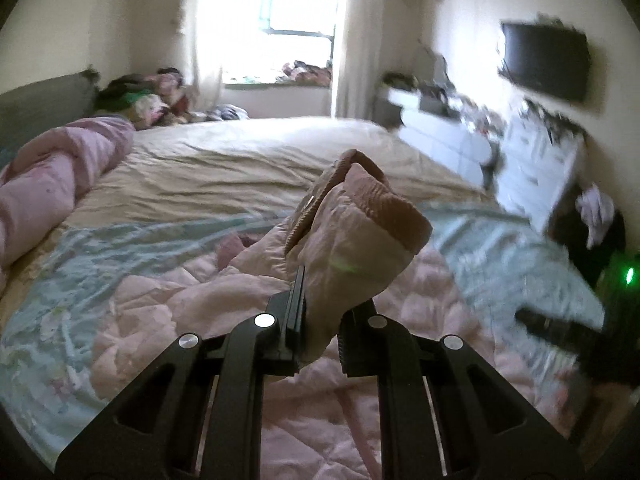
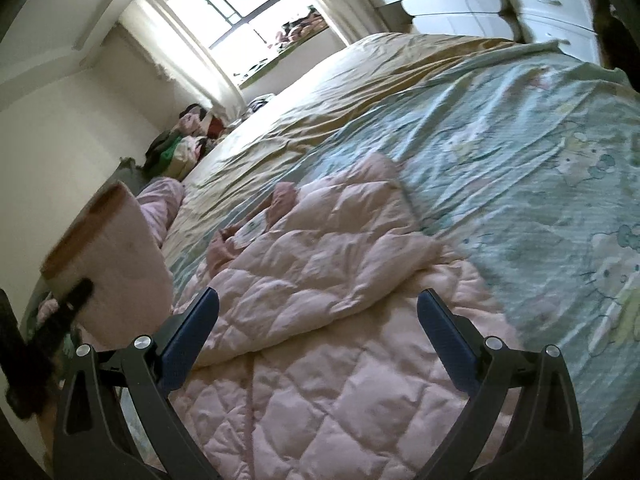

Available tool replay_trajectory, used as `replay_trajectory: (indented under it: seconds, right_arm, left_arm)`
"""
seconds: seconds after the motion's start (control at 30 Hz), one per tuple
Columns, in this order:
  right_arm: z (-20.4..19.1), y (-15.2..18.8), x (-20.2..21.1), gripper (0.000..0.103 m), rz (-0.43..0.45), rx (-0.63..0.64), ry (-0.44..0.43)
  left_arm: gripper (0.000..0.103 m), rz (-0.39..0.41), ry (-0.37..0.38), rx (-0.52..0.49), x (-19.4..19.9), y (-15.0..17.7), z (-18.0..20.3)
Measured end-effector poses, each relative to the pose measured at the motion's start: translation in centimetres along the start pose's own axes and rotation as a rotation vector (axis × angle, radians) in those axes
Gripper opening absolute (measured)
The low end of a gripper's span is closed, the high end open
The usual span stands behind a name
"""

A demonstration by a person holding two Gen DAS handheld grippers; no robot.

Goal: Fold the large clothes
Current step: 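Carry the sleeve across the coat front and open the left gripper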

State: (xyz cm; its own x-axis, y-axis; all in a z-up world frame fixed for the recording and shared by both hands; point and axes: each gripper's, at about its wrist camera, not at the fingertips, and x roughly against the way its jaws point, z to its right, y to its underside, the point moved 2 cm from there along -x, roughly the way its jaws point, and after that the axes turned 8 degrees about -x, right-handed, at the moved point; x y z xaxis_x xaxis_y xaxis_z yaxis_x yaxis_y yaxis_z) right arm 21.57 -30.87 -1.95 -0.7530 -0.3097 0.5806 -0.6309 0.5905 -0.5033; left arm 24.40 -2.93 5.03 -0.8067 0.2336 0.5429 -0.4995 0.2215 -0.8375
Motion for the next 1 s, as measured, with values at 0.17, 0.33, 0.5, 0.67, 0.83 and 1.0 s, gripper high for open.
replay_trajectory:
  seconds: [0.17,0.33,0.5,0.67,0.83,1.0]
  right_arm:
    - [1.5,-0.6,0.3,0.099,0.015,-0.024,0.028]
    - [2.3,-1.0,0.4,0.099,0.024,-0.033,0.045]
    - [2.5,-1.1,-0.1,0.099,0.016,-0.032,0.053]
    - [2.1,-0.8,-0.8,0.099,-0.004,-0.020,0.054]
    - [1.3,-0.4,-1.6,0.099,-0.030,-0.002,0.047]
    - [0.3,0.1,-2.5,0.099,-0.070,0.008,0.021]
  left_arm:
    - [0.006,-0.081,0.021,-0.109,-2.8,2.7,3.6]
    - [0.007,-0.162,0.035,-0.189,-5.3,5.7,6.2]
    - [0.011,-0.226,0.040,-0.240,-6.9,7.7,7.4]
    - [0.024,-0.265,0.038,-0.284,-7.4,9.1,8.5]
    - [0.046,-0.313,0.050,-0.313,-6.9,10.4,9.6]
    - [0.078,-0.327,0.097,-0.276,-5.3,11.2,9.8]
